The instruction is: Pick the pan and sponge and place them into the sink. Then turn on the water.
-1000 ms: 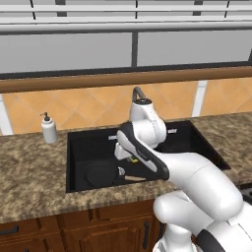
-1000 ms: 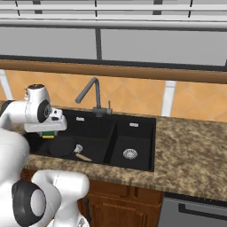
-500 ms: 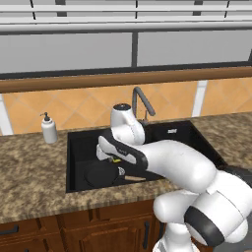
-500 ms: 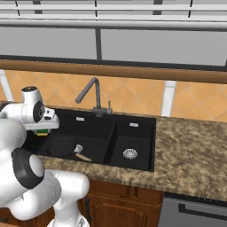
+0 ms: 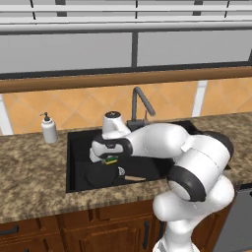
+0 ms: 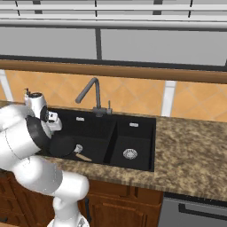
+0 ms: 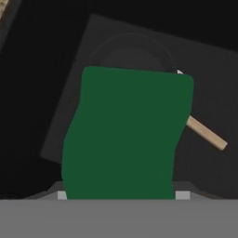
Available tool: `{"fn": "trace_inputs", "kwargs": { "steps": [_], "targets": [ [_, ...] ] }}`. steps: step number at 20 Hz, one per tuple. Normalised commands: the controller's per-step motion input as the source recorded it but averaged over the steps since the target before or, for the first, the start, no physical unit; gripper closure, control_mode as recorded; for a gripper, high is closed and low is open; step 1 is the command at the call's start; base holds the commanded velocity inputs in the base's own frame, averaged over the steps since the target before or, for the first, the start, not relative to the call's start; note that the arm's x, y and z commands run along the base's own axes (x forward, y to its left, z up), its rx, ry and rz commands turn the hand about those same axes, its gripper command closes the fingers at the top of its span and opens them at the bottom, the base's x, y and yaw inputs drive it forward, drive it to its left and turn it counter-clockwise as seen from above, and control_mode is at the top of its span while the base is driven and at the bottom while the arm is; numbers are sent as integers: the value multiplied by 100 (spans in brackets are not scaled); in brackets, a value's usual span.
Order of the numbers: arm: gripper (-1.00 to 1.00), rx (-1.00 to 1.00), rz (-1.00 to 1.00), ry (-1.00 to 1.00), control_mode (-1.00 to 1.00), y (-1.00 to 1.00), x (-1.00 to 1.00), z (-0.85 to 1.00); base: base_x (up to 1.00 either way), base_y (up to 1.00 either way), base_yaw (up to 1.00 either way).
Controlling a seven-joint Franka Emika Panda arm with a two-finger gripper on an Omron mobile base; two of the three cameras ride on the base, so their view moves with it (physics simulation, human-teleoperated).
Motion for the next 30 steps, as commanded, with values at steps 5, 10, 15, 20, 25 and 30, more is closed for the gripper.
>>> {"fn": "trace_inputs", "kwargs": {
  "steps": [5, 10, 15, 20, 25, 30],
  "targets": [
    [100, 0, 0, 0, -100, 1, 44, -62, 0, 0, 0],
    [100, 0, 0, 0, -100, 6, 33, -63, 0, 0, 0],
    [100, 0, 0, 0, -100, 20, 25, -51, 0, 0, 0],
    [100, 0, 0, 0, -100, 27, 17, -54, 0, 0, 0],
    [100, 0, 0, -2, -100, 15, 30, -21, 0, 0, 0],
    [100, 0, -2, 0, -100, 11, 40, -4, 0, 0, 0]
  ]
}}
